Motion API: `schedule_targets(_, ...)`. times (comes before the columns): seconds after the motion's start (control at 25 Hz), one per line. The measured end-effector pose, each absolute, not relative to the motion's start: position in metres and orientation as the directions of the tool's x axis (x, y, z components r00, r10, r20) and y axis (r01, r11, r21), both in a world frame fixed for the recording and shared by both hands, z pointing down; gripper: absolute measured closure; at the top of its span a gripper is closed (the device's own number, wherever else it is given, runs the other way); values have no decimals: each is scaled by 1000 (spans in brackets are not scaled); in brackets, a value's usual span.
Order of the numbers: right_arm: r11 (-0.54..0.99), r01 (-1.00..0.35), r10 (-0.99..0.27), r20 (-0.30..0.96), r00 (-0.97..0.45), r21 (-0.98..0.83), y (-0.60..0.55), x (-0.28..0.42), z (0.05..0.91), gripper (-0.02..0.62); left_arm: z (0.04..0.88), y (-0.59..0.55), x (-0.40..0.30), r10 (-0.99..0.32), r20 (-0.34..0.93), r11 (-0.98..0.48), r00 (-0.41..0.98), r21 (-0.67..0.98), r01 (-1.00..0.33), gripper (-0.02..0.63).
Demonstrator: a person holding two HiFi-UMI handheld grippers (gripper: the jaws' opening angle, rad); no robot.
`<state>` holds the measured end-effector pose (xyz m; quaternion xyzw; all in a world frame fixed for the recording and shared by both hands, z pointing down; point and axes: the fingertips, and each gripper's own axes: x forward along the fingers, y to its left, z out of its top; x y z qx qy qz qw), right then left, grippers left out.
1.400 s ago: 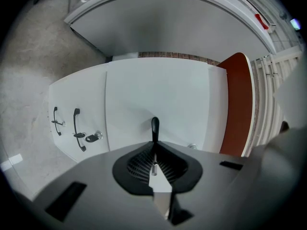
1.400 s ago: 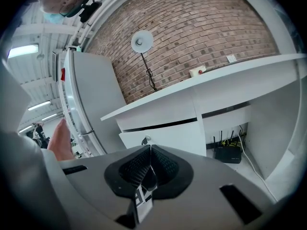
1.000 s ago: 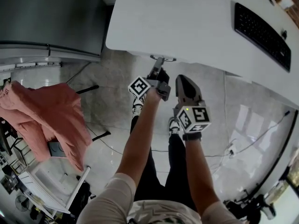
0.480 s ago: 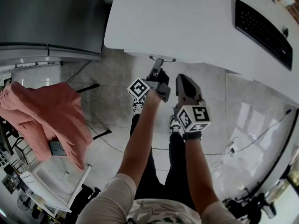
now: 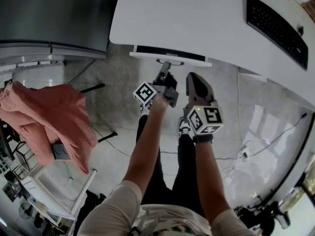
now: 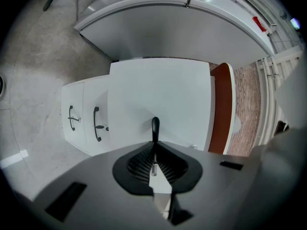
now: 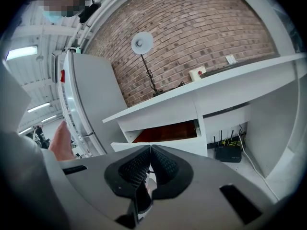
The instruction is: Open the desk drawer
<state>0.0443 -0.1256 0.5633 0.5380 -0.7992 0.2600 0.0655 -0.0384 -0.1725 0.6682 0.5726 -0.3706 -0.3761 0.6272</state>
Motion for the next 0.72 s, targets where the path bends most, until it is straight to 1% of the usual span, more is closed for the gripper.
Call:
schedule_targets(0.36, 286, -901, -832, 382, -402, -326, -115, 44, 555, 594, 666, -148, -43, -890, 50, 89, 453, 994, 65, 592)
schedule_targets(0.52, 267, -907, -838, 386, -385, -325, -107, 47, 553, 594, 666, -136, -44, -883, 63, 98, 465, 994, 51, 592)
schedule_targets(0.72, 281, -909, -836, 387, -389, -307, -98, 43, 543, 594, 668, -124, -48, -879, 85, 113, 469, 993, 34, 592)
